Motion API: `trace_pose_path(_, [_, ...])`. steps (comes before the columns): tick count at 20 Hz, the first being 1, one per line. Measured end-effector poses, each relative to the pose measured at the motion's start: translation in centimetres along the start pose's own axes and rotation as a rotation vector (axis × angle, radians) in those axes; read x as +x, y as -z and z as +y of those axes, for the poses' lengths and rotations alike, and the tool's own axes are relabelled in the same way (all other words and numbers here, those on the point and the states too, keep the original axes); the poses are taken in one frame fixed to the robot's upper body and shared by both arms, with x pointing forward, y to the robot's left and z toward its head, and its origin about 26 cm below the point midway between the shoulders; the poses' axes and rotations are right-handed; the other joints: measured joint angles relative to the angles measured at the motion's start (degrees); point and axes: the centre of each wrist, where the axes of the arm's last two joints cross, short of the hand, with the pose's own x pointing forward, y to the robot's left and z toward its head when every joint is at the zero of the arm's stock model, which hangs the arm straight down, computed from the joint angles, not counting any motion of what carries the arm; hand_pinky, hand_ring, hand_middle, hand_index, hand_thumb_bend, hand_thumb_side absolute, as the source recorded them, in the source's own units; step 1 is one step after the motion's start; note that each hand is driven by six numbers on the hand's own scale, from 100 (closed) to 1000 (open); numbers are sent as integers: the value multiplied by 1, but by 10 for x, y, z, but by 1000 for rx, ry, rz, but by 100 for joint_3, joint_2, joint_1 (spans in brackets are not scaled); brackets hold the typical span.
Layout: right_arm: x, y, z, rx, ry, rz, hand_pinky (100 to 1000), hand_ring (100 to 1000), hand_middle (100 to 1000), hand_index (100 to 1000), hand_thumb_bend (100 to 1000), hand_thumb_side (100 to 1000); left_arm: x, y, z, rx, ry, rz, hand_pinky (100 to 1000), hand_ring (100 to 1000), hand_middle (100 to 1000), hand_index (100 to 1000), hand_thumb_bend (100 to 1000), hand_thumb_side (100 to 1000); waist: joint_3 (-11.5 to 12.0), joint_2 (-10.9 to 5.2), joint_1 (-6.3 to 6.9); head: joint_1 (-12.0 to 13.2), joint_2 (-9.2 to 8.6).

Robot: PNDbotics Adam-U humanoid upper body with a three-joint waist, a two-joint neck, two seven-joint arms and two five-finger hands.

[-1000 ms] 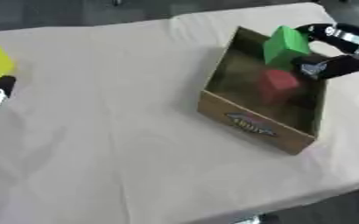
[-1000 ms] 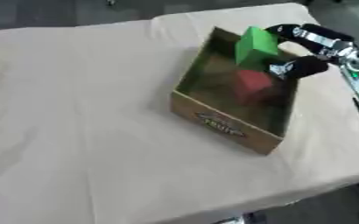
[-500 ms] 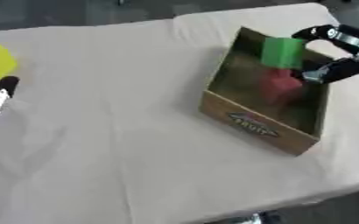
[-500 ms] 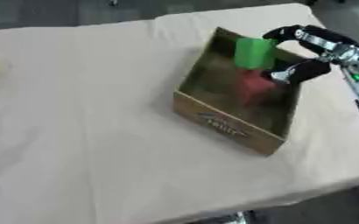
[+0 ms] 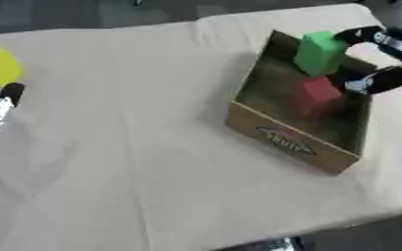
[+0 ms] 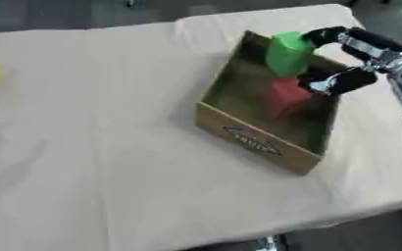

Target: Pick up the objects with one hand, pass them to the other hand, and then place them into the box on the other side of the table.

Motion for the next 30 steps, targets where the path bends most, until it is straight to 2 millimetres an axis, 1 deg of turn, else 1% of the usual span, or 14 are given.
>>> trace_pose_path(1, [0,0,-1,-7,-1,3,1000,870,850,929,403,242,0,0,0,0,0,0,718,708,628,850,564,449,0,0,0,5,0])
trace_pose_path(2, [1,0,-2,-17,0,6,1000,867,846,903,329,247,0,0,0,0,0,0,718,708,628,850,563,451,0,0,0,13,0])
trace_pose_path(4, [2,-1,-3,-41,2,13,1000,862,835,887,249,237,0,0,0,0,0,0,718,708,627,849,564,452,0,0,0,24,0])
trace_pose_path(5, [3,-1,-4,-49,5,18,1000,860,832,891,242,231,0,0,0,0,0,-1,718,708,627,849,563,452,-1,0,0,25,0])
trace_pose_path(7, [3,-1,-3,-63,18,26,1000,856,822,888,209,180,0,0,0,0,0,-1,717,707,626,847,562,452,-2,0,0,25,0])
trace_pose_path(8, [2,-1,-3,-68,28,30,1000,850,806,887,129,131,0,0,0,0,0,-1,717,707,625,844,559,454,-2,0,0,25,0])
trace_pose_path(11, [2,-3,-4,-95,80,32,1000,821,772,877,100,100,0,0,0,0,0,-1,717,708,625,845,560,450,-6,0,0,37,0])
trace_pose_path(13, [5,-4,-8,-130,135,17,1000,799,758,857,100,268,0,0,0,3,1,0,717,708,625,846,556,450,-6,0,0,74,1])
trace_pose_path(14, [7,-4,-11,-151,168,7,1000,792,754,845,100,404,0,1,1,8,3,3,716,708,625,846,554,450,-6,0,0,96,2])
trace_pose_path(15, [9,-5,-13,-174,203,-5,1000,789,755,842,100,494,-1,1,2,16,5,5,716,708,625,846,553,448,-6,0,0,130,3])
trace_pose_path(21, [19,-12,-26,-292,406,-73,1000,784,764,826,100,577,-3,6,10,74,20,26,711,704,622,845,520,461,-8,0,0,351,4])
trace_pose_path(25, [23,-16,-31,-344,518,-102,1000,771,769,824,100,535,-8,8,17,126,44,50,708,702,621,842,478,482,-8,0,0,570,2])
trace_pose_path(27, [25,-18,-32,-360,551,-113,1000,766,764,817,100,513,-10,10,21,155,54,67,703,697,615,835,387,512,-7,0,0,704,-1])
trace_pose_path(30, [24,-19,-32,-363,580,-108,1000,763,760,815,100,514,-15,12,27,193,73,94,701,694,611,836,393,505,-3,0,0,911,-7])
